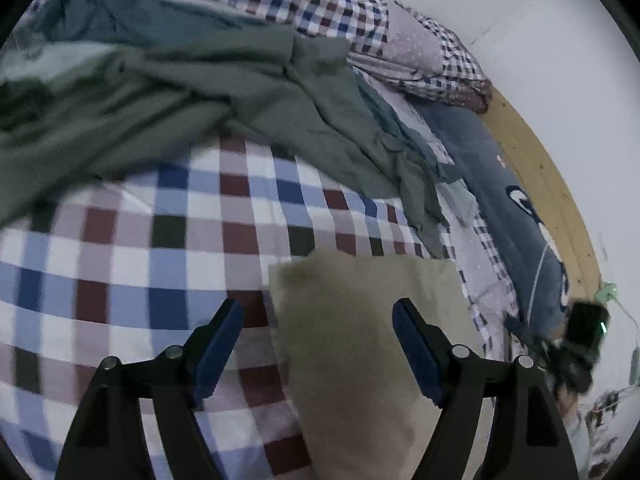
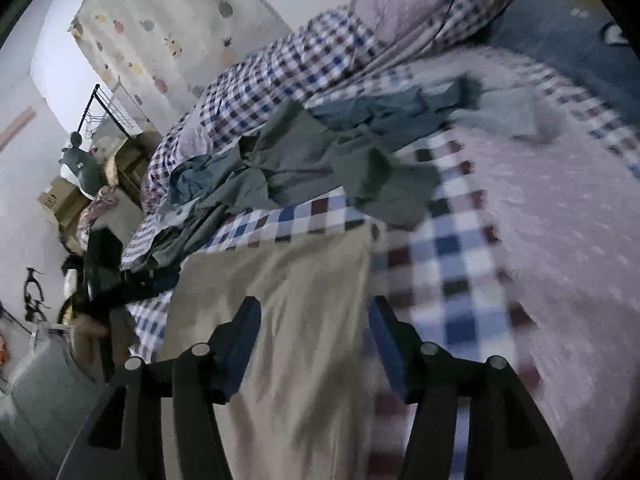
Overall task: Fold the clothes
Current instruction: 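Lower the folded beige shirt onto the duvet and open both grippers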
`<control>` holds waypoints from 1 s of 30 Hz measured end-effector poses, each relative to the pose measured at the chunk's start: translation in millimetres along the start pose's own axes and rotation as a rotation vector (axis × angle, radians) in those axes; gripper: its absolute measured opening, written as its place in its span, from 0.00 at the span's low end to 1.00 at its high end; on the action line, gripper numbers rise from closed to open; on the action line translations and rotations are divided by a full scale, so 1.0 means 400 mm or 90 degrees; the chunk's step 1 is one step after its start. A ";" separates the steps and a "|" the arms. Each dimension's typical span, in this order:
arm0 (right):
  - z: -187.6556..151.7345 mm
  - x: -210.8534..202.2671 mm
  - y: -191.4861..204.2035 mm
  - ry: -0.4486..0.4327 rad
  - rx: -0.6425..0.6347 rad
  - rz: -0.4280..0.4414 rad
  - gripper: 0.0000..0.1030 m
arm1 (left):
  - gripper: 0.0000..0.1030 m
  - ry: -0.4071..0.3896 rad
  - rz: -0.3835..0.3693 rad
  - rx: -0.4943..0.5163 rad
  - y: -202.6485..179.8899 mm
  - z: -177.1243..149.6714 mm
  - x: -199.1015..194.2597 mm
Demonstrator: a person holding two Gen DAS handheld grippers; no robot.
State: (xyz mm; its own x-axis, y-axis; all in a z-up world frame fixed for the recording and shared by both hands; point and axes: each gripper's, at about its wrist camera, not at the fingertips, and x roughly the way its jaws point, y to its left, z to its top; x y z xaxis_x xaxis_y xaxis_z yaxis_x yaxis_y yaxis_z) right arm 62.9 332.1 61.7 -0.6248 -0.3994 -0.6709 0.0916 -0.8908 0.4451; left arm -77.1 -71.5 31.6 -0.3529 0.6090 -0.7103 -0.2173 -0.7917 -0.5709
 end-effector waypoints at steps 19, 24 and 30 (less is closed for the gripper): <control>0.194 0.318 0.050 0.032 -0.130 -0.030 0.07 | 0.17 -0.067 -0.040 -0.035 0.040 0.014 0.055; 0.187 0.339 0.061 0.034 -0.157 -0.144 0.17 | 0.48 -0.064 0.045 -0.018 0.032 0.020 0.064; 0.230 0.198 0.117 -0.096 -0.104 -0.177 0.55 | 0.80 -0.189 0.136 0.034 -0.078 0.033 -0.031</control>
State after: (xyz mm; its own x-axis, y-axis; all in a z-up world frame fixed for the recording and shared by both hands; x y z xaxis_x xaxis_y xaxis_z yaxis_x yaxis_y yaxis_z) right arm -53.4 278.5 84.2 -0.7494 -0.1115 -0.6526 0.0171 -0.9886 0.1493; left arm -77.8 -54.9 63.6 -0.6425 0.3951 -0.6566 -0.1541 -0.9060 -0.3943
